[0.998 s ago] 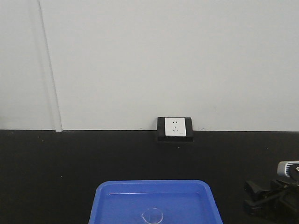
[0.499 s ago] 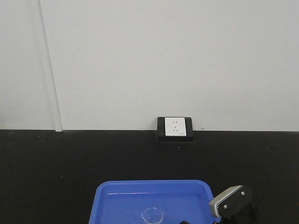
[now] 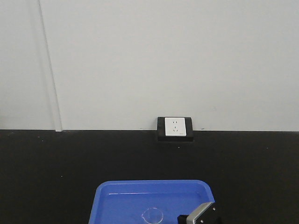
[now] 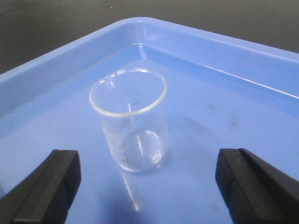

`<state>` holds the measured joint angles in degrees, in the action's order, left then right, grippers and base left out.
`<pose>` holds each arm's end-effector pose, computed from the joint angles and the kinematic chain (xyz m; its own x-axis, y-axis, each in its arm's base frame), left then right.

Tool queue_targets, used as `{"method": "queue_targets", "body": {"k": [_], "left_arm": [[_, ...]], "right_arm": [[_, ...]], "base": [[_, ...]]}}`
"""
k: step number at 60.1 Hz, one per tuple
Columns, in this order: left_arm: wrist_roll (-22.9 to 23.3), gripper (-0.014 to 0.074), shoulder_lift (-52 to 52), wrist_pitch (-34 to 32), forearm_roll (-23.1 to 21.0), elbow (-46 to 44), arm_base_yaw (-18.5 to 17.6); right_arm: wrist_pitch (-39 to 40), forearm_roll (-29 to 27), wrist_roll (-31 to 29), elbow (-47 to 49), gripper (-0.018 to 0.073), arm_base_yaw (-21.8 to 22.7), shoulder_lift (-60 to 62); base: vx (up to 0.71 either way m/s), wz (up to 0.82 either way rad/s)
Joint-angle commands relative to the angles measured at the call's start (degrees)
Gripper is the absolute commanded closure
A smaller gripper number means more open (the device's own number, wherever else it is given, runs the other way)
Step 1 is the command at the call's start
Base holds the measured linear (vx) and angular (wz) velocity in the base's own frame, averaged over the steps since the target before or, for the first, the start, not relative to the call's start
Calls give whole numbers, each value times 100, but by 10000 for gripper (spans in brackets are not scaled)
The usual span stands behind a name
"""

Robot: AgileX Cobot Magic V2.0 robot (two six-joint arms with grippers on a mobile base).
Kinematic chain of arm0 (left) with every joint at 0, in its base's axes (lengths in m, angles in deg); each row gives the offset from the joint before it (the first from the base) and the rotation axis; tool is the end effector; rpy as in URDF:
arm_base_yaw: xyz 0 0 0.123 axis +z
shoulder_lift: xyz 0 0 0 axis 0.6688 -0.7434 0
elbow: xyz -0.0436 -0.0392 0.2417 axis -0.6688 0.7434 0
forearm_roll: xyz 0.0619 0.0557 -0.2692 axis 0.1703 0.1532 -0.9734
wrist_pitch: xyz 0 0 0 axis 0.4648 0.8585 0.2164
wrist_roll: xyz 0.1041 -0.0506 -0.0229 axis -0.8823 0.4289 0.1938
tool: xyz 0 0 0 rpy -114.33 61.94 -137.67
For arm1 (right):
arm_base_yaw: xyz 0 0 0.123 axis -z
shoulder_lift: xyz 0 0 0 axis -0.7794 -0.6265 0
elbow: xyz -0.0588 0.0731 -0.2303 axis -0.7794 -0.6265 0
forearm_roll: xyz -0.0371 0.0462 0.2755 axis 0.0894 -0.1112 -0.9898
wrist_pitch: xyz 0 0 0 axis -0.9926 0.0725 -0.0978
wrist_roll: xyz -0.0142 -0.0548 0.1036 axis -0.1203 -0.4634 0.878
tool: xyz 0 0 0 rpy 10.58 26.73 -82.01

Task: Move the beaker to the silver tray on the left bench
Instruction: 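Close the right gripper on the beaker and lift it from the tray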

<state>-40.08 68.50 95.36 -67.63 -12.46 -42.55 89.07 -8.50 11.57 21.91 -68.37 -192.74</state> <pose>0.1454 0.0010 0.1625 -0.2919 0.0808 -0.9530 0.0131 0.9967 0.0805 0.3093 0.1532 0.0234 -0.3521 -0.1395 -0.9255 -0.6835 0.7139 0.1524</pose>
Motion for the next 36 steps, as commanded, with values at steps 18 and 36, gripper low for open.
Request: {"method": "queue_targets", "body": {"k": [18,36], "left_arm": [[10,595,42,-434,-16,114,-33],[10,595,42,-434,-16,114,-33]], "right_arm": [[228,294,300,1432,-29,-416,-513],[-67,-261,312,1804,355,-582,-615]], "base": [[0,0],[0,0]]}}
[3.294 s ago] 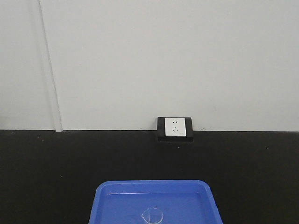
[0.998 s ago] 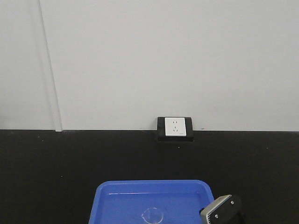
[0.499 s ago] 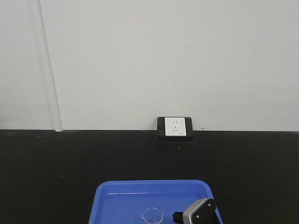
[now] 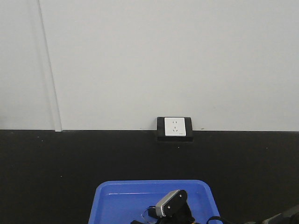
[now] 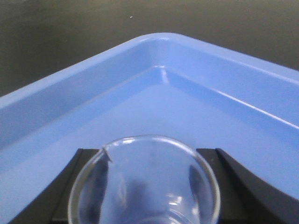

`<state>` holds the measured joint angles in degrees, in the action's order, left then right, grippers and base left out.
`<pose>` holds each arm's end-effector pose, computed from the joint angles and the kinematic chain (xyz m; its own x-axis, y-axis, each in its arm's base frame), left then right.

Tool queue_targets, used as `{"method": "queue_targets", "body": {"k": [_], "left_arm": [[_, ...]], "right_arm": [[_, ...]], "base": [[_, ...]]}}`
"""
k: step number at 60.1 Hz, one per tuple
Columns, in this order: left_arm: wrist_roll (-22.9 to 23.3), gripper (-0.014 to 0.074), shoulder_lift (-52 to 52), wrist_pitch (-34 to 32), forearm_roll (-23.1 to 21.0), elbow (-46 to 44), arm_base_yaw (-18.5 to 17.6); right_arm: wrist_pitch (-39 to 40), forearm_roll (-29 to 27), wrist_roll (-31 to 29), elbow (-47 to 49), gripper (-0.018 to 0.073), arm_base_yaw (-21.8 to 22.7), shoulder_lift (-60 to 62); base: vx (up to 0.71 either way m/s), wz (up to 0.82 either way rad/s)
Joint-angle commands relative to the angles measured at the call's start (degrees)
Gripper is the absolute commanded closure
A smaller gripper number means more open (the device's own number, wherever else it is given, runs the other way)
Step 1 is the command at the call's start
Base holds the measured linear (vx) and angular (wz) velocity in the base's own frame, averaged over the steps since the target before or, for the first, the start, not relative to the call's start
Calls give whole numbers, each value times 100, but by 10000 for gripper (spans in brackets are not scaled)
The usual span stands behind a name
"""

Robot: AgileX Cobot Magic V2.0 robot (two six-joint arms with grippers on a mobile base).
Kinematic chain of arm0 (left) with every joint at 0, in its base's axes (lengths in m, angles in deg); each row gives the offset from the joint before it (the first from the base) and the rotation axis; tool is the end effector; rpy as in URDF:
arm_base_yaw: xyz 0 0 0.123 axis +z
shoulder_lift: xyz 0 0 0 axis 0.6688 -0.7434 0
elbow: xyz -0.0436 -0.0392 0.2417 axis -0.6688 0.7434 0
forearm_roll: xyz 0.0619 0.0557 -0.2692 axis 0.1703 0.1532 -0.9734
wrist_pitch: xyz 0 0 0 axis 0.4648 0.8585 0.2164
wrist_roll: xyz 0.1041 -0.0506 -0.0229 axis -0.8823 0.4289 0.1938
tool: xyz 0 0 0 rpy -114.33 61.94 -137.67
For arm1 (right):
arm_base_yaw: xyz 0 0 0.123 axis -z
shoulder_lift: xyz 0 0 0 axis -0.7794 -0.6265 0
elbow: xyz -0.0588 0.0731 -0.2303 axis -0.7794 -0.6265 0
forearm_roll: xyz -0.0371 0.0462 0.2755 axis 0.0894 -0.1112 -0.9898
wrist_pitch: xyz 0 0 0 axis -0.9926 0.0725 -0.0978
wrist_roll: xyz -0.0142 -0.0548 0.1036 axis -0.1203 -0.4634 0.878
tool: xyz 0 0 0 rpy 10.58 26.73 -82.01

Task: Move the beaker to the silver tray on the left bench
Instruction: 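Close the right gripper on the beaker and lift it from the tray, then retract the right arm holding the beaker toward the robot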

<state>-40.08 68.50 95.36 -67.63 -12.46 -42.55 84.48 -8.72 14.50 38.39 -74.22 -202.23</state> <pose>0.1454 0.0010 0.1625 -0.2919 0.0808 -0.9530 0.0131 0.9967 0.0805 0.3543 0.2065 0.0148 -0.3142 -0.1497 -0.9375 -0.7330 0.6659 0.1393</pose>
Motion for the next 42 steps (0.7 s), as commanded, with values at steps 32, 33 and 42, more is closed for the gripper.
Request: {"method": "queue_targets", "body": {"k": [32,33,42], "left_arm": [[10,595,42,-434,-16,114,-33],[10,595,42,-434,-16,114,-33],[10,595,42,-434,-16,114,-33]], "right_arm": [[-4526,23,1080,105,573,22,3777],[-4631,23,1091,105,573,22,3912],[-6307,56,1085,-8,571,22,5250]], "base": [[0,0],[0,0],[0,0]]}}
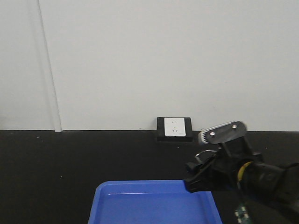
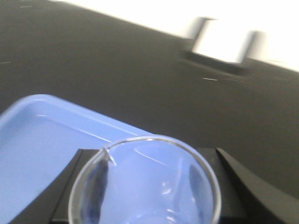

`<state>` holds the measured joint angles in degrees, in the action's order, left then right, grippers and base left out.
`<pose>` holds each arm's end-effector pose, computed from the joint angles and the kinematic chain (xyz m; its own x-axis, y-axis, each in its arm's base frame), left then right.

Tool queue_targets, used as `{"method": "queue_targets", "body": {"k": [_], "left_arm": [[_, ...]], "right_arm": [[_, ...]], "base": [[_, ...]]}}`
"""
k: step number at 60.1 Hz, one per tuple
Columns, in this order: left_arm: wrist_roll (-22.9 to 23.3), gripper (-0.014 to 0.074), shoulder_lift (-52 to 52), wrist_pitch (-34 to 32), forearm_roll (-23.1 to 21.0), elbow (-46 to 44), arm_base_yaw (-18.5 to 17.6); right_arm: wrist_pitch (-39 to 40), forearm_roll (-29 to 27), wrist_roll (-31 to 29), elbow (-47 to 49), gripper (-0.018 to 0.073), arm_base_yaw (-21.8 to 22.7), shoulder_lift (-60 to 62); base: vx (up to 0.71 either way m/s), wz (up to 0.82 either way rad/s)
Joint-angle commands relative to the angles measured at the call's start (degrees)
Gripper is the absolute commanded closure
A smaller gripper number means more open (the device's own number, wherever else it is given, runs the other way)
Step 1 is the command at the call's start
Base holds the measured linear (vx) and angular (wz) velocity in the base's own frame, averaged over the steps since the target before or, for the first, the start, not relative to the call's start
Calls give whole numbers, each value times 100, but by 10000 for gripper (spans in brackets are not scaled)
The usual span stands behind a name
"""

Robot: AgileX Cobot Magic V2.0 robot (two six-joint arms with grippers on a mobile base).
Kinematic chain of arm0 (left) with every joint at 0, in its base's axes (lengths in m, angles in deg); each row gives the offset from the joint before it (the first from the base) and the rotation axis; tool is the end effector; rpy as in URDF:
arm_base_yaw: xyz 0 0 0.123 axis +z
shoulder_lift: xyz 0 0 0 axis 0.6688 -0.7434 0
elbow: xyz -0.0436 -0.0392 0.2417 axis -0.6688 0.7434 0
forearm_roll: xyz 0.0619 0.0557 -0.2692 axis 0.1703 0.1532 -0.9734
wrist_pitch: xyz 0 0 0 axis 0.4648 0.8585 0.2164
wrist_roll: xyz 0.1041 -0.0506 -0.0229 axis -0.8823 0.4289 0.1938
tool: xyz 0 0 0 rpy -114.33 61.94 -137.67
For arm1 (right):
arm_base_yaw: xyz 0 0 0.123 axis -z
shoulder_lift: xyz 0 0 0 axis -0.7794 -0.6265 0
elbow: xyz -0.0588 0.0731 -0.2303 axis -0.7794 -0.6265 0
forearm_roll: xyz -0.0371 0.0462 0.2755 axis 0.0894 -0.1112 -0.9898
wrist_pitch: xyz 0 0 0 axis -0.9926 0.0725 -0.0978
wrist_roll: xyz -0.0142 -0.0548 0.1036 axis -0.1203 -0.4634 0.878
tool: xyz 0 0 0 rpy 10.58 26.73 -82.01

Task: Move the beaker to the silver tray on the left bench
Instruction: 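Retract the right arm holding the beaker toward the robot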

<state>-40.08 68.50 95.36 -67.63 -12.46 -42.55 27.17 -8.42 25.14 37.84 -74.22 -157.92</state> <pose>0.1454 0.0010 0.1625 -0.2919 0.0808 -0.9530 0.0131 0.9967 0.0805 0.3464 0.1382 0.2303 -0.4184 -0.2017 -0.8856 -0.3432 0.9379 -0.0514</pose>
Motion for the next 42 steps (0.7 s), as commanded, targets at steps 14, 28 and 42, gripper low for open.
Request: {"method": "queue_targets", "body": {"k": [14,28,42], "left_arm": [[10,595,42,-434,-16,114,-33],[10,595,42,-434,-16,114,-33],[10,595,42,-434,-16,114,-33]], "right_arm": [[-711,48,35,-1227,571,22,2828],[-711,53,35,-2383,571,22,4410],[-710,53,35,-2842,571,22,5151]], "base": [[0,0],[0,0],[0,0]]}}
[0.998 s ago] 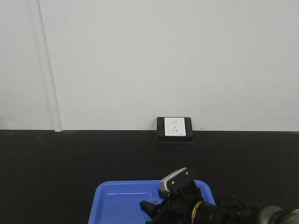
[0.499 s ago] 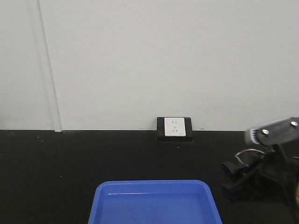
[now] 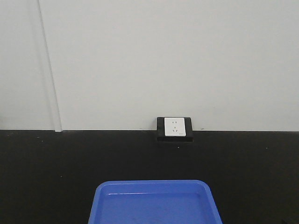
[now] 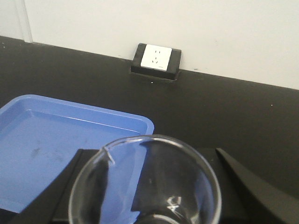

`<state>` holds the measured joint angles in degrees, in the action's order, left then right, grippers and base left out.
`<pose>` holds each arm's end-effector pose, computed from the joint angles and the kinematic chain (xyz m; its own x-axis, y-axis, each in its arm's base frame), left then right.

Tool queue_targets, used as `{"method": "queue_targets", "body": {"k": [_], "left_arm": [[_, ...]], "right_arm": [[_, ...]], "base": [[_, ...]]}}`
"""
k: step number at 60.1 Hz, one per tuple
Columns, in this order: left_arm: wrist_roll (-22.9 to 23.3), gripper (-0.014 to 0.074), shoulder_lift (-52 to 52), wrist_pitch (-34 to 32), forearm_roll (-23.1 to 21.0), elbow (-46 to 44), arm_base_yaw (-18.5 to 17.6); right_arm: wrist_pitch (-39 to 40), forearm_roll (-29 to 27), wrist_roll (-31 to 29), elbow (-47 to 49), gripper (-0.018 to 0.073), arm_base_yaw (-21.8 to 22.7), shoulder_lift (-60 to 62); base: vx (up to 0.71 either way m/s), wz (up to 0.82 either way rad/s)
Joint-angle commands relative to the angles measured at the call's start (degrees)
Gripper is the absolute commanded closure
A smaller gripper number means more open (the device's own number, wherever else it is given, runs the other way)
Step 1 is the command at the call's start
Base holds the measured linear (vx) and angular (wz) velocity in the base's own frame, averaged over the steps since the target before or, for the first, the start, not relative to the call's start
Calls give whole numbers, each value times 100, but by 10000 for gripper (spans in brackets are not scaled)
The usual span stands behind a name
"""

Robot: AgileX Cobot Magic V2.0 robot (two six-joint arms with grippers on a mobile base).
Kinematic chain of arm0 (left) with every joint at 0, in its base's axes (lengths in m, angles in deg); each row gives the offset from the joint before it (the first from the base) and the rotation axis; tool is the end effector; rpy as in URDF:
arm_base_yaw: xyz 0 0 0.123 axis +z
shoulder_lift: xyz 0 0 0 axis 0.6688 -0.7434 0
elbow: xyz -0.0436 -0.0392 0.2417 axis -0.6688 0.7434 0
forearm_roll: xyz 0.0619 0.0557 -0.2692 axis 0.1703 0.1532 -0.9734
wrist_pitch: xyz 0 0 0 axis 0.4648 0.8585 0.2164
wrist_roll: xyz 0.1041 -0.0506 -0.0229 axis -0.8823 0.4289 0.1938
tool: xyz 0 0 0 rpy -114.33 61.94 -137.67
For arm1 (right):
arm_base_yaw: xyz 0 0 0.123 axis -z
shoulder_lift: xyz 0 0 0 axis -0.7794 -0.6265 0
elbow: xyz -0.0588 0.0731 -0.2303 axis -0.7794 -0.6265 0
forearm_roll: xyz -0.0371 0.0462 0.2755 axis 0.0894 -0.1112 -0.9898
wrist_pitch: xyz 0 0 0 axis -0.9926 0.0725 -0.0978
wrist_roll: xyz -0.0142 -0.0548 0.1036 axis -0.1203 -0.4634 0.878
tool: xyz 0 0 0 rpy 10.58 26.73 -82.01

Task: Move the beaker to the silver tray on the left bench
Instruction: 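Retract the right arm holding the beaker toward the robot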

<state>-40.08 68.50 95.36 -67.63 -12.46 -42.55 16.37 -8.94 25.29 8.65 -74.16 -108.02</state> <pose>0.1454 0.0010 0.1625 -0.2919 0.0808 -0.9530 0.0131 0.9967 0.0805 0.1951 0.0606 0.2650 -0.2550 -0.0988 -0.9619 -0.2301 0.9724 -0.0389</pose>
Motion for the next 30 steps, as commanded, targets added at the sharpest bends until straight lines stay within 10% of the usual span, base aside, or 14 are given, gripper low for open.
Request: {"method": "queue_targets", "body": {"k": [1,30], "left_arm": [[10,595,42,-434,-16,114,-33],[10,595,42,-434,-16,114,-33]], "right_arm": [[370,105,20,76,571,16,184],[354,105,20,76,571,16,229]], "base": [[0,0],[0,0]]}}
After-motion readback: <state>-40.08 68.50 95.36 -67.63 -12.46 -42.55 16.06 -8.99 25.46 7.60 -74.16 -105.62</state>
